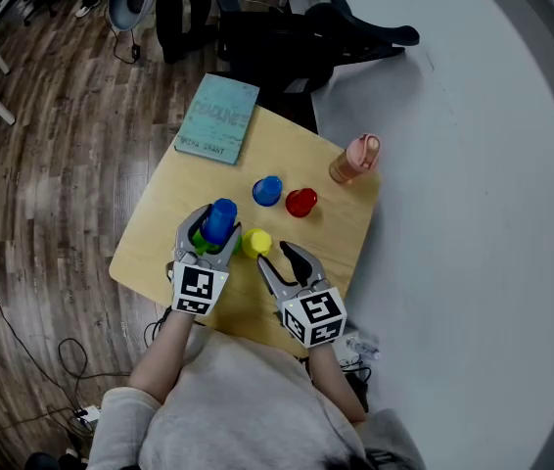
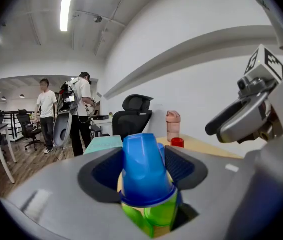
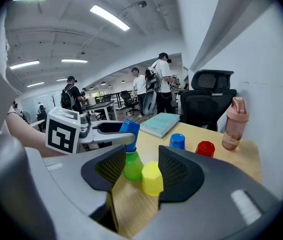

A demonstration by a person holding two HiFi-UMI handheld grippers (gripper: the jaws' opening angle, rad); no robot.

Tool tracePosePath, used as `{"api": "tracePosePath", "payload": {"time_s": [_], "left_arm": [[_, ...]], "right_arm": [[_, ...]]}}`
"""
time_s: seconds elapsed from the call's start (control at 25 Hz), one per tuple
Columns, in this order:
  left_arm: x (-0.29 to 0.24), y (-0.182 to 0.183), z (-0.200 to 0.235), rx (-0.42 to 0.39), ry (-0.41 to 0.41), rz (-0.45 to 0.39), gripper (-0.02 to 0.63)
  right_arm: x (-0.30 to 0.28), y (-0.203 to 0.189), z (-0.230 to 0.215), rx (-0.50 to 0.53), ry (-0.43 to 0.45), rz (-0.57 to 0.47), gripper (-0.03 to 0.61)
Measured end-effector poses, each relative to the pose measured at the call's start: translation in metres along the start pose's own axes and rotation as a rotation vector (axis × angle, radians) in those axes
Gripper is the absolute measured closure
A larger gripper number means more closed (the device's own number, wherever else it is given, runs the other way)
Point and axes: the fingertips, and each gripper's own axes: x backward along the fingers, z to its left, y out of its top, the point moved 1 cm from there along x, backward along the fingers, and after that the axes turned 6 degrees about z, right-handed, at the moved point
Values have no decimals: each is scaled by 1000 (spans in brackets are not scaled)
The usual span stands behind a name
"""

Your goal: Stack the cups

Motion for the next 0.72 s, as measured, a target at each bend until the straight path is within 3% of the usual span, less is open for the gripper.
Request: {"api": "tracePosePath", "payload": {"time_s": [0.48, 0.72], "left_arm": [[9, -12, -5, 21, -6, 46, 311], [12, -10, 3, 74, 11, 43, 310]], "right_arm": [[-2, 1, -2, -5, 0, -6, 385], [0, 1, -2, -6, -2, -7, 385]]}}
